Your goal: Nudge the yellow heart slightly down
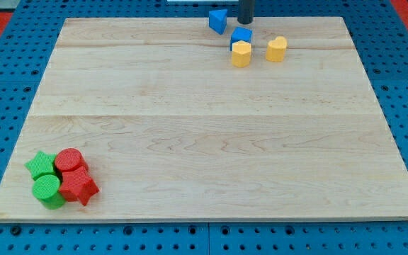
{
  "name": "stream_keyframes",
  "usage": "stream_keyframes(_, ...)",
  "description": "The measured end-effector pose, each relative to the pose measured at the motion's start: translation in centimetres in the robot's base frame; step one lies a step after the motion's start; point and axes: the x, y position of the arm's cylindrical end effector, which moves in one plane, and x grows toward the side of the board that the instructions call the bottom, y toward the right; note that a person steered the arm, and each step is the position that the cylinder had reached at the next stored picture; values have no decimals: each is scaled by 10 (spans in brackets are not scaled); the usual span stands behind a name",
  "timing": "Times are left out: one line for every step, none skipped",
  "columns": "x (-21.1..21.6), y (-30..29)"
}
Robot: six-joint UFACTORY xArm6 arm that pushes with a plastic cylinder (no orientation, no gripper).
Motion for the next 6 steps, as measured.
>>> stream_keyframes(-1,-12)
stream_keyframes(-1,-34)
stream_keyframes(-1,-80)
stream_keyframes(6,-21)
stream_keyframes(27,50)
stream_keyframes(63,55)
